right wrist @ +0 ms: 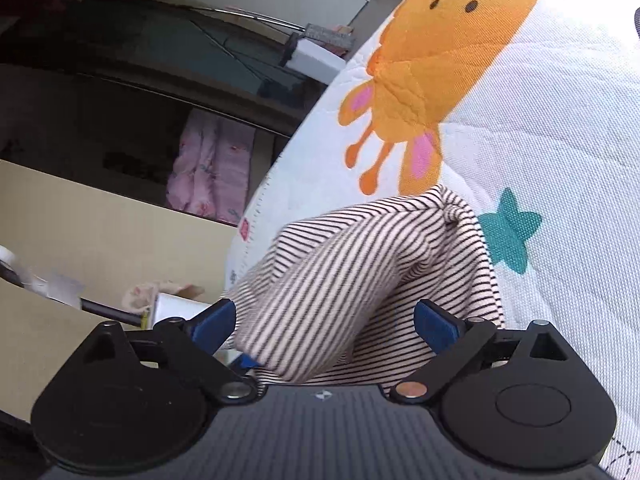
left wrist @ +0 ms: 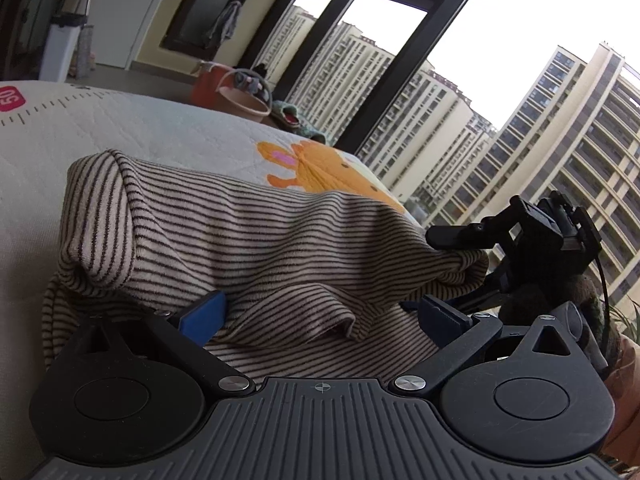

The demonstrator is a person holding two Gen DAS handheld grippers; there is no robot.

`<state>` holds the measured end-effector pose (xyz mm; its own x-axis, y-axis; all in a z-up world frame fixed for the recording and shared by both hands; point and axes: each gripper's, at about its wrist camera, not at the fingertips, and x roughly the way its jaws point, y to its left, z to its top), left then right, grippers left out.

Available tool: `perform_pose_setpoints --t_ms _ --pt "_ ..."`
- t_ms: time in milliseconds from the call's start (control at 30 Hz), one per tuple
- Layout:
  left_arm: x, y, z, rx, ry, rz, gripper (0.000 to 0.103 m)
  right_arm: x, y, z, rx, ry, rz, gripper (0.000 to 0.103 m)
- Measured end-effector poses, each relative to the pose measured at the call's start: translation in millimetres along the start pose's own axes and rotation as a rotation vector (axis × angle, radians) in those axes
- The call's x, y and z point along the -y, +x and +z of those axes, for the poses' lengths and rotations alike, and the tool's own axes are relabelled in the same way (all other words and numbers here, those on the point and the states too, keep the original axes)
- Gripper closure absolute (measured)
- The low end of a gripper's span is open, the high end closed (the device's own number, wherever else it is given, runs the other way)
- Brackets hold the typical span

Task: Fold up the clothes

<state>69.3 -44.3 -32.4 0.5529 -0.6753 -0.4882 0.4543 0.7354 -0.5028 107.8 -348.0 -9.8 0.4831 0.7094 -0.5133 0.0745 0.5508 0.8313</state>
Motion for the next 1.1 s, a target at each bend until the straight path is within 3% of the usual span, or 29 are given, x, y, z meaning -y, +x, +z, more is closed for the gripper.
perform_pose_setpoints --t_ms 67,100,133,200,600,700,800,900,1000,1100 --pt "2 -4 2 -0.012 0.013 0.005 0.0 0 10 0 0.021 -0.032 -0.001 0.027" --pt "3 -12 4 -0.005 0.012 0.003 0.0 -3 12 2 0.037 -0.063 0.004 0.056" --pt "4 -19 6 0.002 0.011 0.0 0.0 -6 13 2 0.053 -0.094 0.001 0.058" --pt "5 -37 12 0.033 0.008 -0.008 0.0 -12 13 -2 0.073 -0.186 -0.034 0.06" --pt "-52 -40 58 0.106 -0.047 0.139 0.0 -41 5 -29 0.16 -0.656 -0.215 0.062" --pt "-68 -32 67 0.151 -0.116 0.091 0.0 -49 7 -28 0.175 -0.74 -0.265 0.062" --pt "-83 -47 67 0.274 -0.23 -0.042 0.0 -50 11 -23 0.185 -0.793 -0.289 0.063" --pt "-95 -58 69 0.308 -0.282 -0.055 0.0 -44 14 -17 0.185 -0.808 -0.283 0.063" --pt "-109 -51 76 0.227 -0.293 0.055 0.0 -38 15 -16 0.183 -0.811 -0.266 0.063" --pt "-119 -33 79 0.163 -0.341 0.088 0.0 -34 13 -18 0.189 -0.82 -0.251 0.063"
